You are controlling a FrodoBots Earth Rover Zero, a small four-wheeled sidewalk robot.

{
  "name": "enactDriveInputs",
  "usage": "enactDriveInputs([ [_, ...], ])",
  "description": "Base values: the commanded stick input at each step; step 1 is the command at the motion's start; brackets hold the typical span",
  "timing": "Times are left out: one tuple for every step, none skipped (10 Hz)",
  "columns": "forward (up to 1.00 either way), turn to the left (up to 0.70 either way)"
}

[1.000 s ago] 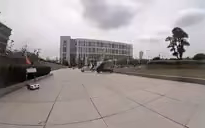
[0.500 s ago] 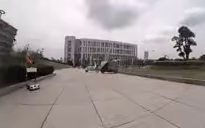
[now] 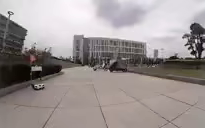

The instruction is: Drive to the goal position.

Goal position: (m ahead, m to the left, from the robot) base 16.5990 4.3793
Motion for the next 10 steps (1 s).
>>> enactDriveInputs([
  [0.45,0.00],
  [0.45,0.00],
  [0.45,0.00],
  [0.45,0.01],
  [0.45,0.03],
  [0.45,0.03],
  [0.45,0.01],
  [0.45,0.00],
  [0.45,0.05],
  [0.45,0.27],
])
